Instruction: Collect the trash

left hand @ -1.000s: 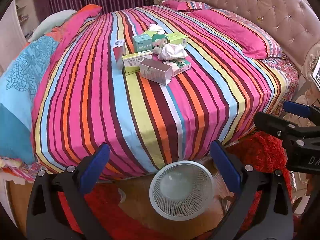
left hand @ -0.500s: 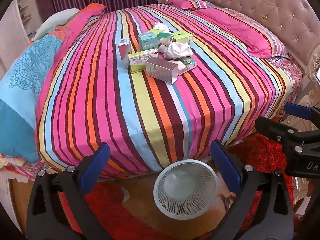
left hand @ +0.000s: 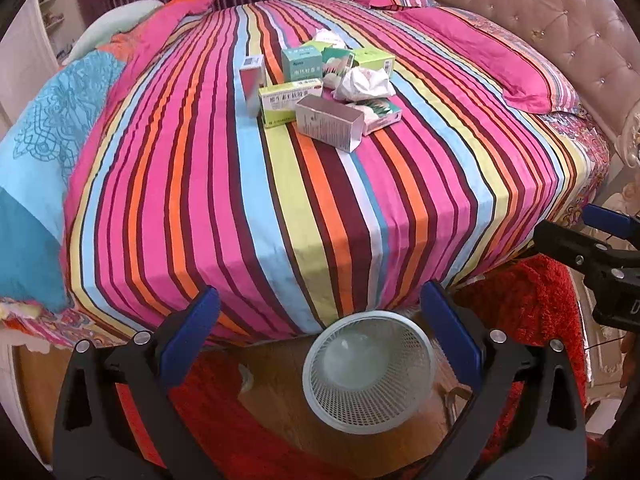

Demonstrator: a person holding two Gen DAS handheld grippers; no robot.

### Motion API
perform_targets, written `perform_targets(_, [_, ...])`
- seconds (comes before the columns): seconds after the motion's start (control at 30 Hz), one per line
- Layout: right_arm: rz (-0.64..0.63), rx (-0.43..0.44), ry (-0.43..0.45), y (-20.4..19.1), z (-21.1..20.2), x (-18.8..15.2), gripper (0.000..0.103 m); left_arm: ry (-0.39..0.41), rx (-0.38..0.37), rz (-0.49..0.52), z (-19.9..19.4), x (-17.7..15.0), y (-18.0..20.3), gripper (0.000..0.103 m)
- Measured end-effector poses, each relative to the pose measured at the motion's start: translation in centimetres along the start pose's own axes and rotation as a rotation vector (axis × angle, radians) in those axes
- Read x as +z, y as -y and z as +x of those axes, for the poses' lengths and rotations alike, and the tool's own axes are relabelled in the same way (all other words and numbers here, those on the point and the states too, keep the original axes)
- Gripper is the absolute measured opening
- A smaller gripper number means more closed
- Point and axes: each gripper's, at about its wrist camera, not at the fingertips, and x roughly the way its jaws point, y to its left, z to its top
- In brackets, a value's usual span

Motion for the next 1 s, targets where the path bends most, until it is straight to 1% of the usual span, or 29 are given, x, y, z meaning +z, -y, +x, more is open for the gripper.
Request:
perform_targets(0.27, [-0.017, 0.008, 0.010, -0.3, -0.2, -0.2, 0.096, 0.006, 0.003, -0.009, -0.1, -0.2, -0.3, 0.097])
perform_targets(0.43, [-0.009, 0.029, 0.023, -0.5, -0.3, -0.4, 0.096, 0.005, 0.012, -0.017, -0.4, -0.3, -0.6, 0.097])
perform_targets(0.6, [-0.039, 0.032, 0.044, -1.0, -0.9, -0.3, 0.096, 0.012, 0.011, -0.027, -0.8, -0.5, -0.9, 0.097])
perform_targets(0.73, [-0.028, 0.038, 0.046, -0.8, -1.1, -0.4, 0.096, 0.017, 0.011, -0.032, -1.1, -0.6, -1.0, 0.097])
perform_targets(0.83, [-0.021, 0.056, 0.029, -0.6, -1.1, -0.6, 0.096, 0.018, 0.012, -0.035, -1.2, -0.8, -1.1, 0.097])
perform_targets(1.0, [-0.012, 0.076, 0.040, -0.5, -1.2, -0.2, 0.096, 0.014, 0.014, -0.042, -1.0, -0.8, -1.4, 0.097])
